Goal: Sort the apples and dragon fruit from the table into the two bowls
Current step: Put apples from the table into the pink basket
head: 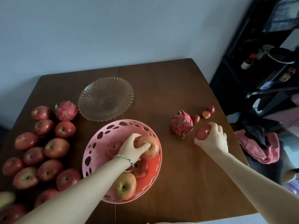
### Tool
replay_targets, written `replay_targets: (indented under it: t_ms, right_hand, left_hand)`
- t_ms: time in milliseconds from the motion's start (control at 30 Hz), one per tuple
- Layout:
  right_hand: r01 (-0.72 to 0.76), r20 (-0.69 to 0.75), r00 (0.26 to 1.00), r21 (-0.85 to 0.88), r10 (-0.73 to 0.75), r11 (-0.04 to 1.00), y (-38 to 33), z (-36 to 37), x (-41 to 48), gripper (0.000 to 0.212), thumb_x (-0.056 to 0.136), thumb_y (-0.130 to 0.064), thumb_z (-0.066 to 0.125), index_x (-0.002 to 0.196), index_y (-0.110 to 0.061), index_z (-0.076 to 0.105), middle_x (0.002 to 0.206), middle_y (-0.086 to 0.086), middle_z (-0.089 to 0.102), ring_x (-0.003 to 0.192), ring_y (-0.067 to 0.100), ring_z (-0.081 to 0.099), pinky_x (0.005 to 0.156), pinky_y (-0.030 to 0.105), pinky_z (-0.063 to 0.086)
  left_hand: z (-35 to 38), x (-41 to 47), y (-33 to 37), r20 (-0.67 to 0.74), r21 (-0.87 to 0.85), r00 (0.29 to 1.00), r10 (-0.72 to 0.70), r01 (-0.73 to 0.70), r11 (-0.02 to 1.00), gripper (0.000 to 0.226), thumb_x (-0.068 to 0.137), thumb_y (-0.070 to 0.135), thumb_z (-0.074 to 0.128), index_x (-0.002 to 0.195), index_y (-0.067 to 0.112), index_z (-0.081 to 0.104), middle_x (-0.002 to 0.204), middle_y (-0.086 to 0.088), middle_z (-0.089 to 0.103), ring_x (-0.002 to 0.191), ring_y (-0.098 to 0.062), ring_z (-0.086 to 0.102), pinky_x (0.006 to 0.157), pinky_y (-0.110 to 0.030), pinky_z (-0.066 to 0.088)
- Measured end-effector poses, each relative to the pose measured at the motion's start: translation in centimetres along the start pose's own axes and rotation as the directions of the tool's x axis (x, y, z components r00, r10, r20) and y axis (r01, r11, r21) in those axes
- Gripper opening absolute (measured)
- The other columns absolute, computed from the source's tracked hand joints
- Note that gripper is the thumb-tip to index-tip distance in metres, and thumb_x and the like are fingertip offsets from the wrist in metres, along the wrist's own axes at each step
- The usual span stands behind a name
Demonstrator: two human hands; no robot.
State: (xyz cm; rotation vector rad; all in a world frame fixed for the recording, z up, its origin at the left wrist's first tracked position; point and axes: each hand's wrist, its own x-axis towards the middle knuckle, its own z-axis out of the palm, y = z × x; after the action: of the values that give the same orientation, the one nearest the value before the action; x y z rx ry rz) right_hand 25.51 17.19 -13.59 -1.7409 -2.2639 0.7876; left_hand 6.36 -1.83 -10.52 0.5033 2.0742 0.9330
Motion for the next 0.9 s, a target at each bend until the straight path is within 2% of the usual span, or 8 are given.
replay_targets:
  t_ms: [100,200,267,333,400,600,733,900]
  right_hand:
    - [0.373,-0.047,0.927,0.200,-0.372,0.906,-3.0,-0.8,-3.7,0.074,0.059,-0.029,0.082,0.124,-0.014,0.049,0.119,0.000,0.046,0.109,0.018,0.046,0.089,0.024,0.043]
    - [0.644,0.012,0.732,0.314,-0.682,0.697,-6.1,-0.5,-7.4,0.072,0.055,-0.035,0.079,0.120,-0.021,0.052,0.113,0.001,0.044,0.105,0.008,0.044,0.091,0.006,0.038]
    - [0.716,0.114,0.624,0.313,-0.773,0.624,-7.3,0.9,-9.5,0.073,0.055,-0.035,0.078,0.121,-0.024,0.049,0.113,0.007,0.047,0.101,0.015,0.051,0.088,0.015,0.046]
    - [0.770,0.184,0.558,0.251,-0.809,0.587,-7.6,2.8,-10.9,0.077,0.053,-0.035,0.078,0.122,-0.024,0.046,0.114,0.009,0.052,0.100,0.025,0.057,0.083,0.031,0.054]
    - [0.818,0.236,0.517,0.149,-0.823,0.556,-7.3,4.2,-11.8,0.078,0.052,-0.040,0.077,0.121,-0.024,0.044,0.117,0.007,0.056,0.103,0.028,0.058,0.079,0.037,0.056]
    - [0.832,0.265,0.543,-0.046,-0.797,0.552,-7.4,5.4,-13.0,0.087,0.043,-0.048,0.081,0.121,-0.027,0.048,0.107,0.008,0.060,0.092,0.028,0.062,0.065,0.033,0.058]
    - [0.811,0.339,0.555,-0.018,-0.760,0.584,-7.3,5.2,-12.8,0.085,0.054,-0.046,0.080,0.129,-0.023,0.048,0.119,0.008,0.054,0.108,0.030,0.054,0.085,0.041,0.051]
    - [0.879,0.401,0.463,-0.093,-0.791,0.467,-7.9,5.1,-12.3,0.079,0.060,-0.052,0.071,0.126,-0.019,0.044,0.130,0.001,0.050,0.125,0.030,0.037,0.101,0.045,0.038]
  left_hand:
    - [-0.6,0.3,0.0,0.076,-0.114,0.995,-0.060,0.068,0.991,0.031,0.081,0.021,0.070,0.105,0.026,0.050,0.099,0.011,0.051,0.099,-0.019,0.056,0.072,-0.036,0.059]
    - [-1.0,0.7,0.3,0.140,-0.206,0.982,-0.124,0.151,0.967,0.029,0.081,0.018,0.070,0.101,0.024,0.050,0.101,0.004,0.056,0.100,-0.027,0.059,0.071,-0.036,0.056]
    - [-1.0,0.8,0.4,0.139,-0.159,0.987,-0.080,0.102,0.982,0.029,0.082,0.018,0.069,0.104,0.020,0.049,0.105,-0.003,0.056,0.084,-0.016,0.060,0.062,-0.024,0.055]
    - [-0.9,0.7,0.4,0.091,-0.093,0.996,-0.008,0.017,0.996,0.028,0.083,0.018,0.067,0.104,0.019,0.048,0.098,-0.001,0.057,0.075,-0.003,0.053,0.047,-0.010,0.049]
    - [-0.8,0.3,0.2,0.061,-0.069,0.998,0.011,-0.007,0.998,0.028,0.083,0.022,0.067,0.105,0.021,0.050,0.095,0.003,0.055,0.077,-0.003,0.053,0.047,-0.012,0.050]
    - [-1.0,-0.4,-0.4,0.039,0.095,0.997,0.063,-0.067,0.993,0.046,0.085,0.032,0.063,0.125,0.015,0.049,0.118,0.001,0.057,0.108,-0.014,0.052,0.093,-0.025,0.041]
    - [-2.6,-2.6,-1.7,0.085,0.222,0.994,0.073,-0.090,0.971,0.043,0.090,0.025,0.052,0.131,0.020,0.043,0.126,0.004,0.052,0.116,-0.014,0.049,0.102,-0.027,0.036]
    - [-3.8,-6.4,-5.4,0.331,0.534,0.943,-0.027,-0.164,0.829,0.060,0.075,0.033,0.063,0.130,0.029,0.040,0.122,0.008,0.038,0.122,-0.015,0.039,0.104,-0.031,0.037]
